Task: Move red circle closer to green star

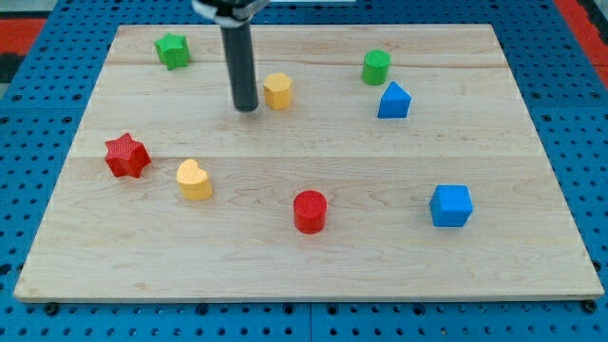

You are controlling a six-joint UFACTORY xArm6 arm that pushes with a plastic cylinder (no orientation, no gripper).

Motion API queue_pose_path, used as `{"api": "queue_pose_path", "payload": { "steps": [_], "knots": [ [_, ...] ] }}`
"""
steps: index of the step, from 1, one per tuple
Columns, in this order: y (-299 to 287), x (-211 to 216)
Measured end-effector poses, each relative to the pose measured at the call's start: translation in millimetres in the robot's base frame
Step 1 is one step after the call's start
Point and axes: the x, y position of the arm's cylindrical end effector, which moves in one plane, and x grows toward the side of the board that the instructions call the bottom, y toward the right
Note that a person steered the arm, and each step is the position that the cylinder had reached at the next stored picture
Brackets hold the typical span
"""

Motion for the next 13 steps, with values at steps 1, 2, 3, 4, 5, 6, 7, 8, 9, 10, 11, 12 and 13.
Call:
{"api": "queue_pose_path", "payload": {
  "steps": [1, 2, 3, 4, 5, 6, 7, 8, 9, 10, 11, 12, 13],
  "knots": [
    [-4.6, 28.2],
    [33.6, 30.0],
    [34.4, 30.0],
    [96.0, 33.9],
    [152.9, 58.7],
    [165.8, 130.0],
    [166.2, 167.9],
    [166.8, 175.9],
    [147.5, 187.2],
    [132.3, 188.1],
    [119.4, 189.4],
    [116.1, 189.4],
    [105.4, 168.8]
  ]
}}
